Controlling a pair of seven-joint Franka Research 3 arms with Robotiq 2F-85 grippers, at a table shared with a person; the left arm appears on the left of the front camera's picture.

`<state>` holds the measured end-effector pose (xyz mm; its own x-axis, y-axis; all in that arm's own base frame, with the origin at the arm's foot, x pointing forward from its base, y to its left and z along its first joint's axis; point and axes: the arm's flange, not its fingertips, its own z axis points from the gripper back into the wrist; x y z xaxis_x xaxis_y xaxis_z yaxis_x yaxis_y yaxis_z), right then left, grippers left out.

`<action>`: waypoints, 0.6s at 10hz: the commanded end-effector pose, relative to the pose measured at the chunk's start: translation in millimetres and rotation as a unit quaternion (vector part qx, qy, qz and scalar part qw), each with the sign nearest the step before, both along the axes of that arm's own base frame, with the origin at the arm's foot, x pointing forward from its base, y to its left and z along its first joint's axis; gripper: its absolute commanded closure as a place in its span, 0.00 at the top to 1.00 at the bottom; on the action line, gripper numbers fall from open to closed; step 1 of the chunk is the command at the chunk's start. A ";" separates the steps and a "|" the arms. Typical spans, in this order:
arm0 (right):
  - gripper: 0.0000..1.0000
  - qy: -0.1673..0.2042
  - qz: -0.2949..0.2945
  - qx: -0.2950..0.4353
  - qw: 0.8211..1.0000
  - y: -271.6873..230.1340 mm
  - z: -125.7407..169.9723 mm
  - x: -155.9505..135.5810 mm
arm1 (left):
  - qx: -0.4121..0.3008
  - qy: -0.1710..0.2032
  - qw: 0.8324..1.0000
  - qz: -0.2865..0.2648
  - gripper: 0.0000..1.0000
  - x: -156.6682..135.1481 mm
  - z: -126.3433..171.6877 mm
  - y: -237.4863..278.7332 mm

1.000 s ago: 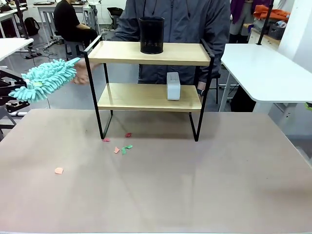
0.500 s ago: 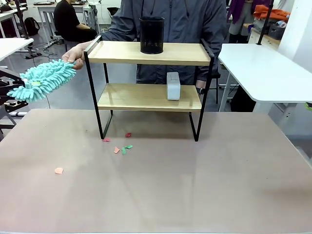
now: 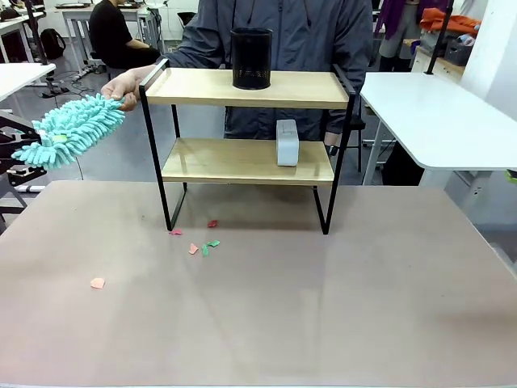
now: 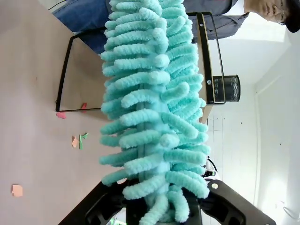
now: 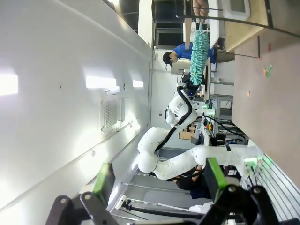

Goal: Clean the shelf.
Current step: Hand the Duster back to the human.

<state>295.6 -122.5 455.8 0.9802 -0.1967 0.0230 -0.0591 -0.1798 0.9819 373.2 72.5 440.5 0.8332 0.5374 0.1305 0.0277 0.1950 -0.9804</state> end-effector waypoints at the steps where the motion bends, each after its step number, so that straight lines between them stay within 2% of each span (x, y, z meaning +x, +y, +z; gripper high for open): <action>1: 1.00 -0.007 0.004 -0.007 1.000 -2.7 1.6 0.2 | -0.006 0.011 1.000 -0.002 0.75 -0.6 1.7 -0.6; 3: 1.00 -0.007 0.004 -0.007 1.000 -2.7 1.6 0.2 | -0.001 0.008 1.000 -0.006 0.74 -3.0 2.7 0.2; 4: 1.00 -0.007 0.004 -0.007 1.000 -2.7 1.6 0.2 | -0.001 0.005 1.000 -0.004 1.00 -6.7 4.0 2.9; 5: 1.00 -0.007 0.004 -0.007 1.000 -2.7 1.6 0.2 | 0.001 0.006 1.000 -0.008 0.88 -11.0 5.6 4.5; 6: 1.00 -0.007 0.004 -0.007 1.000 -2.7 1.6 0.2 | 0.001 0.008 1.000 -0.030 1.00 -17.9 8.6 2.7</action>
